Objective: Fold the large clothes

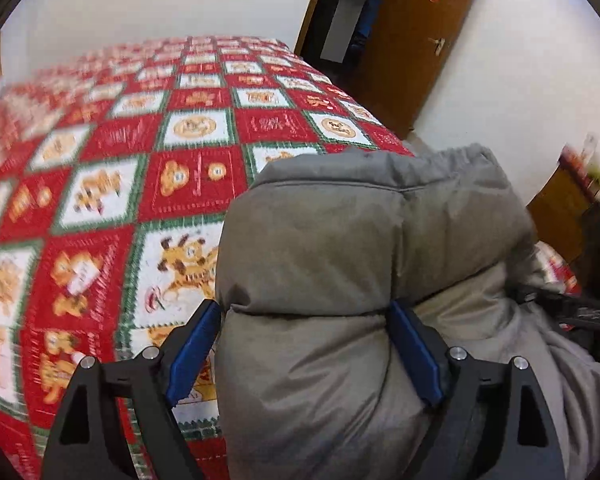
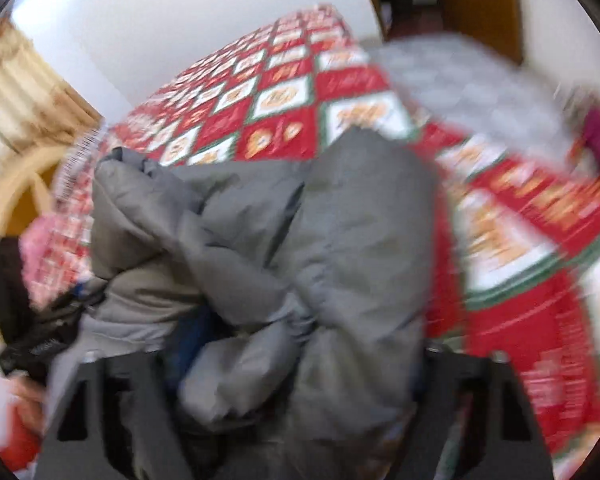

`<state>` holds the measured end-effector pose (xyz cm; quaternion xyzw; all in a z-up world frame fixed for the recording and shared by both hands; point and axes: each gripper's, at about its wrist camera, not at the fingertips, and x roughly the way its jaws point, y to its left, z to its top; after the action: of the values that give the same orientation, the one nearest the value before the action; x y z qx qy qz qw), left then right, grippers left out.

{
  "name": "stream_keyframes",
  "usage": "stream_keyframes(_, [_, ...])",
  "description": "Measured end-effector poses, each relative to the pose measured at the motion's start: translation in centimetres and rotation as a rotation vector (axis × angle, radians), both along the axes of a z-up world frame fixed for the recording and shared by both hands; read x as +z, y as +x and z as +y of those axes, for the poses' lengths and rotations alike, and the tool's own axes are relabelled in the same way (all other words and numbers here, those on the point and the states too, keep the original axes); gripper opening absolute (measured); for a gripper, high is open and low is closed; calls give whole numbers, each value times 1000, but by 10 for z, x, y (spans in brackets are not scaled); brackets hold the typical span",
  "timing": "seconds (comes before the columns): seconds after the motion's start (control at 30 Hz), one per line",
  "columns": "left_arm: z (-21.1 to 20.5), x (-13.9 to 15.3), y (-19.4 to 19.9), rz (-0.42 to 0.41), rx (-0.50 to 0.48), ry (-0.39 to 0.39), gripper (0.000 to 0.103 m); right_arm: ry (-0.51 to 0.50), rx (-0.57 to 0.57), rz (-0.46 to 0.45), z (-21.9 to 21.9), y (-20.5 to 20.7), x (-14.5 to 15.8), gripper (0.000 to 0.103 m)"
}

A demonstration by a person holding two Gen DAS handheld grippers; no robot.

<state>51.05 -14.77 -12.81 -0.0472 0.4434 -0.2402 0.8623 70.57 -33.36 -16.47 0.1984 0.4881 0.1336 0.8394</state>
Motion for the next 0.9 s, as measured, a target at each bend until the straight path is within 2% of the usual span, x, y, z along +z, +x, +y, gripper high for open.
stream_keyframes(0.07, [20, -15, 10, 76, 5, -133, 87, 2, 8, 3, 10, -2, -3, 62])
stream_keyframes(0.1, [28, -21, 13, 118, 9, -191, 87, 19, 10, 10, 13, -4, -3, 56])
stream_keyframes(0.13, [37, -25, 15, 144, 10, -248, 87, 66, 6, 24, 15, -6, -4, 53])
stream_keyframes(0.17, [45, -25, 14, 151, 1, -263, 87, 117, 3, 33, 17, -8, -5, 50])
stream_keyframes(0.23, [55, -20, 8, 126, -5, -213, 87, 228, 21, 49, 30, -15, -13, 50])
stream_keyframes(0.3, [77, -7, -6, 66, -6, -115, 87, 295, 74, 60, 53, -22, -18, 50])
stream_keyframes(0.37, [102, 5, -18, 42, 13, -42, 87, 387, 161, 83, 85, -28, -25, 49])
stream_keyframes(0.43, [127, 14, -26, 7, 55, 26, 87, 423, 239, 77, 121, -34, -31, 49])
stream_keyframes(0.53, [143, 18, -34, -34, 140, 139, 88, 402, 293, 35, 153, -34, -31, 48])
stream_keyframes(0.63, [130, 25, -48, -112, 159, 262, 88, 376, 297, 29, 158, -29, -28, 46])
stream_keyframes(0.7, [122, 33, -53, -147, 121, 274, 88, 284, 300, 11, 151, -32, -14, 58])
stream_keyframes(0.8, [108, 38, -52, -144, 62, 250, 88, 120, 240, -8, 132, -46, 12, 74])
stream_keyframes(0.9, [93, 28, -44, -151, 43, 327, 88, 8, 169, -66, 108, -73, 48, 75])
